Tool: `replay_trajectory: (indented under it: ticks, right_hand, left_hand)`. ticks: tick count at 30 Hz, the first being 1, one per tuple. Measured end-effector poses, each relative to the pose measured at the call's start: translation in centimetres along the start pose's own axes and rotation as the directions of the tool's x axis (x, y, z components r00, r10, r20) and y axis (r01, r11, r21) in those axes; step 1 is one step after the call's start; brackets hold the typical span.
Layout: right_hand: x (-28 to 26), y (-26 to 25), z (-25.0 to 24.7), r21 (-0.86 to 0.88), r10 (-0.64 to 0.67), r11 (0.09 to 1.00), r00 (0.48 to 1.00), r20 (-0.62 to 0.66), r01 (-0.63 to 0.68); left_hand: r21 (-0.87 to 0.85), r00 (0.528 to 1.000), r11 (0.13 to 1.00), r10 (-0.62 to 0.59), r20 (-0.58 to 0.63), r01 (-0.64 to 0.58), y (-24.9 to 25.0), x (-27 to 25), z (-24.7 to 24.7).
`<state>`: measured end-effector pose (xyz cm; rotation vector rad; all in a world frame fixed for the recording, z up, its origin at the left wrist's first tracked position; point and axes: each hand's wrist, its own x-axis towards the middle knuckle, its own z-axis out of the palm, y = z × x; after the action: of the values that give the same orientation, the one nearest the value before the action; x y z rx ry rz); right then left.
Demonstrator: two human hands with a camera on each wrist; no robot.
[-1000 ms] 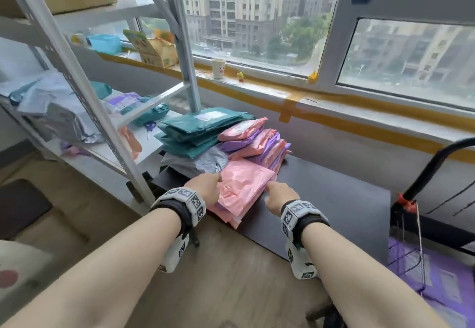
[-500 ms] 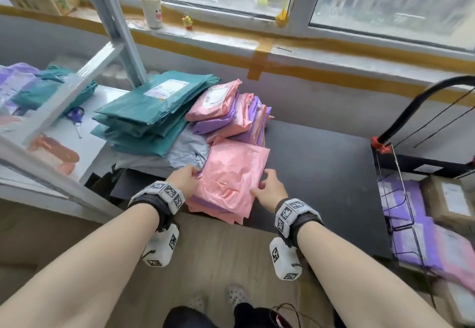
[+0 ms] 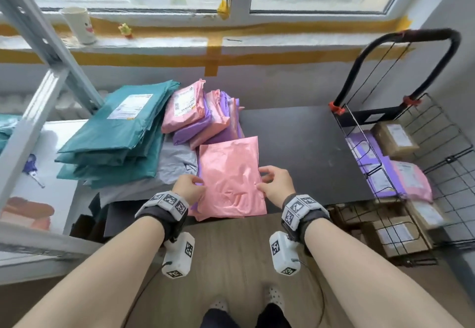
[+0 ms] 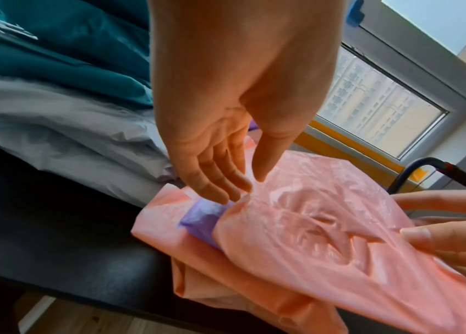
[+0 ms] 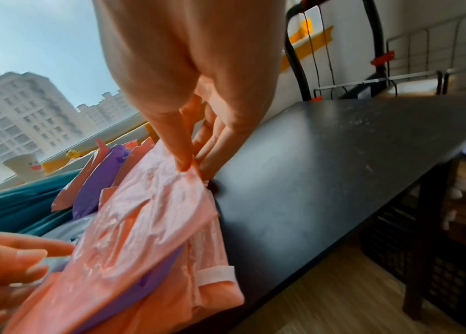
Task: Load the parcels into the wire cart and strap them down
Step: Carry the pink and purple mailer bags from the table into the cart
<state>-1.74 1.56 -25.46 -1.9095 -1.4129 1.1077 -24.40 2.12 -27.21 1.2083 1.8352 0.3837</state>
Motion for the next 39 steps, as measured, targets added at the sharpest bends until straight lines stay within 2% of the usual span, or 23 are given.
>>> replay_trajectory:
  ticks: [3, 8, 13, 18, 20, 22, 25, 27, 30, 35, 39]
  right_hand:
    - [-1.2, 0.2, -1.3, 0.008, -0.06, 0.998, 0.998, -0.015, 0.06]
    - [-2.7, 1.0, -4.1, 0.135, -0.057, 0.989, 0.997, -0.043, 0.063]
    - [-3.8, 2.7, -7.0, 0.223, -0.078, 0.971, 0.997, -0.027, 0.082]
    - [-4.8, 4.1, -8.5, 0.46, -0.035, 0.888, 0.995, 0.096, -0.013]
    - [-4.9, 4.1, -9.6, 0.537, -0.057, 0.843, 0.987, 0.149, -0.033]
    - [-4.9, 4.0, -11.5, 0.597, -0.089, 0.801, 0.982, 0.169, -0.03]
    - [-4.8, 4.8, -15.8, 0.645, -0.13, 0.764, 0.978, 0.165, -0.007]
    - [-4.7, 5.8, -19.3, 0.653, -0.151, 0.757, 0.979, 0.14, 0.024]
    - [-4.8, 8.4, -25.0, 0.643, -0.146, 0.765, 0.983, 0.109, 0.043]
    - [-4.9, 14.4, -33.5, 0.58, -0.072, 0.812, 0.997, -0.003, 0.06]
    - [-4.3, 19.4, -38.5, 0.525, 0.021, 0.85, 0.994, -0.112, 0.041]
  left_hand:
    - [0.001, 0.999, 1.0, -0.023, 0.043, 0.023, 0.3, 0.1, 1.0]
    - [0.106, 0.999, 0.993, -0.046, 0.001, 0.046, 2.0, -1.0, 3.1]
    - [0.024, 0.998, 0.998, -0.052, 0.025, 0.052, 4.0, -1.9, 5.6]
    - [-0.227, 0.997, 0.971, -0.07, 0.038, 0.077, 4.6, -2.9, 7.9]
    - [-0.353, 0.989, 0.927, -0.1, 0.105, 0.131, 5.6, -3.9, 8.6]
    - [-0.452, 0.967, 0.868, -0.112, 0.228, 0.207, 7.2, -4.8, 9.2]
    - [-0.417, 0.87, 0.841, -0.12, 0.479, 0.345, 10.4, -6.0, 10.9]
    - [-0.475, 0.853, 0.817, -0.037, 0.521, 0.326, 13.0, -6.6, 12.8]
    - [-0.553, 0.857, 0.779, 0.041, 0.514, 0.295, 17.2, -8.1, 16.8]
    - [-0.538, 0.891, 0.827, 0.111, 0.441, 0.164, 23.2, -9.6, 23.3]
    - [-0.457, 0.883, 0.885, 0.143, 0.447, 0.088, 27.4, -10.6, 28.0]
